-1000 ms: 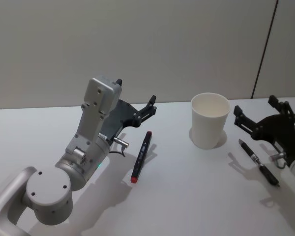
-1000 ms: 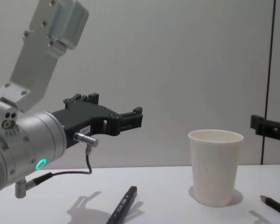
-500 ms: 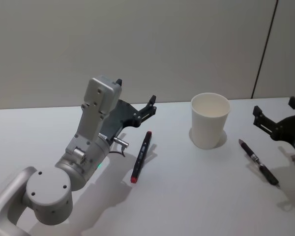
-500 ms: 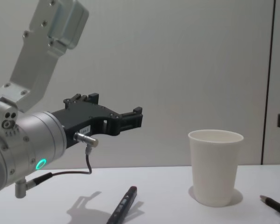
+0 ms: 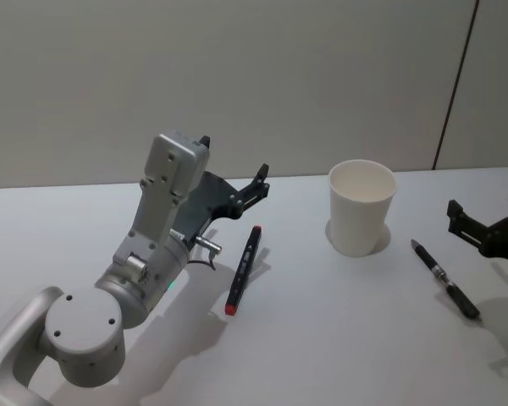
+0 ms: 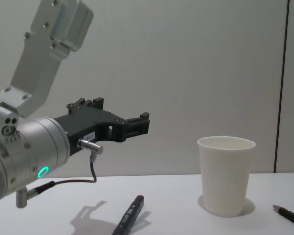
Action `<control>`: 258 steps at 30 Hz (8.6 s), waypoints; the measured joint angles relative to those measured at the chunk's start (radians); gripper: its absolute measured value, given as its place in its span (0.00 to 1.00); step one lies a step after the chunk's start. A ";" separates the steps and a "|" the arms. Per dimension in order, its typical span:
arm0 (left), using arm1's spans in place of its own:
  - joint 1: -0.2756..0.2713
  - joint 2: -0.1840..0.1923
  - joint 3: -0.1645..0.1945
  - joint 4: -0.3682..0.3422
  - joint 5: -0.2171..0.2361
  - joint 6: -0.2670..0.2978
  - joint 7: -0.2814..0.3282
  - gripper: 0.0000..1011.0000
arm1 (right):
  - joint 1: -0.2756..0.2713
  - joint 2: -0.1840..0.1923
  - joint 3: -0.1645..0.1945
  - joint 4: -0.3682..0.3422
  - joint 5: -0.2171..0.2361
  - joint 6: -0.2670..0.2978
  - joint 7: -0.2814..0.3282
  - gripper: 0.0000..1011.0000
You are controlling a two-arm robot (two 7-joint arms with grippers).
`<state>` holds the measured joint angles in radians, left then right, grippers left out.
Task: Place the pen into the pen holder.
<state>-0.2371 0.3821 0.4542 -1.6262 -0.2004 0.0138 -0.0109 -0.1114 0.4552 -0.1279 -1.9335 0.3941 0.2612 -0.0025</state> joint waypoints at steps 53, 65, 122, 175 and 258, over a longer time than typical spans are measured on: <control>0.000 0.000 0.000 0.000 0.000 0.000 0.000 0.99 | 0.068 -0.131 -0.073 0.083 -0.157 0.337 -0.072 0.99; 0.000 0.000 0.000 0.000 0.000 0.000 0.000 0.99 | 0.089 -0.155 -0.082 0.129 -0.189 0.339 -0.059 0.99; 0.000 0.000 0.000 0.000 0.000 0.000 0.000 0.99 | 0.104 -0.198 -0.077 0.173 -0.216 0.361 -0.053 0.71; 0.000 0.000 0.000 0.000 0.000 0.000 0.000 0.99 | 0.105 -0.209 -0.072 0.179 -0.231 0.325 -0.044 0.12; 0.000 0.000 0.000 0.000 0.000 0.000 0.000 0.99 | 0.395 -0.294 -0.077 0.522 -0.303 -0.557 0.286 0.12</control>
<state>-0.2371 0.3821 0.4542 -1.6262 -0.2003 0.0138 -0.0109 0.2836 0.1608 -0.2052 -1.4117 0.0915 -0.2958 0.2833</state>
